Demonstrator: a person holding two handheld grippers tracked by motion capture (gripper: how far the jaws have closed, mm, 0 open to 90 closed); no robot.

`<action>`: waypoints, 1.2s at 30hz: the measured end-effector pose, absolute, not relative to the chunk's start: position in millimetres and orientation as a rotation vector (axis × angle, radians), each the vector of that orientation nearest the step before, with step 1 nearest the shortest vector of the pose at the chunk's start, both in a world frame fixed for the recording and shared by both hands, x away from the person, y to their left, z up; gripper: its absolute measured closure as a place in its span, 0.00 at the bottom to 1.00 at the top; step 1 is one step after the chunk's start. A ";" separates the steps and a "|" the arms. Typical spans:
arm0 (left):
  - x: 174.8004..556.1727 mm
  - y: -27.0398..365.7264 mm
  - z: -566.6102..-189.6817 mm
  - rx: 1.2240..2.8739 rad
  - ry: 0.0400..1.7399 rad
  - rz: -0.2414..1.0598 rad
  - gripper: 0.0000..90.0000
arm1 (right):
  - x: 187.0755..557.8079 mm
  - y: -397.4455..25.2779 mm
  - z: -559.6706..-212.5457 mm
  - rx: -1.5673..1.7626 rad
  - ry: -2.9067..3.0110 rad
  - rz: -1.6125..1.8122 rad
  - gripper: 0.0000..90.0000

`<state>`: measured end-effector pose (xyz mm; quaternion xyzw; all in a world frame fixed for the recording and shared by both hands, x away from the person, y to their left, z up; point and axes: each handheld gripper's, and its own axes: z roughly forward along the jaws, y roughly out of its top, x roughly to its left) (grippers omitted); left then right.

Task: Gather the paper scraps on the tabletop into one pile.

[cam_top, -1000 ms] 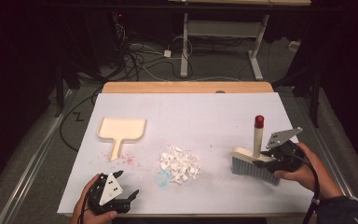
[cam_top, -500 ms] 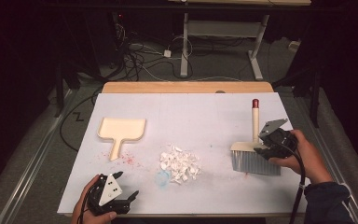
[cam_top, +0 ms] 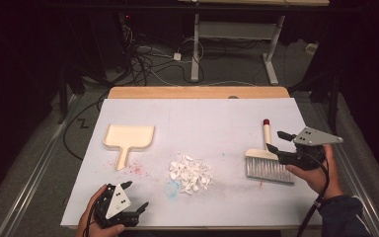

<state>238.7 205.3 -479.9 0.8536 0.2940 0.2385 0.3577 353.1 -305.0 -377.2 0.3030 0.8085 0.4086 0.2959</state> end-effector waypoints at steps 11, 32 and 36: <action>243.3 203.9 -477.8 2.203 0.763 0.626 0.20 | 318.1 -290.8 -388.2 0.887 1.974 1.158 0.33; 248.7 198.1 -481.2 2.221 0.768 0.634 0.18 | 264.3 -284.7 -439.6 0.809 2.028 1.096 0.27; 248.8 196.5 -481.1 2.221 0.764 0.638 0.18 | 260.5 -283.2 -442.8 0.809 2.060 1.093 0.23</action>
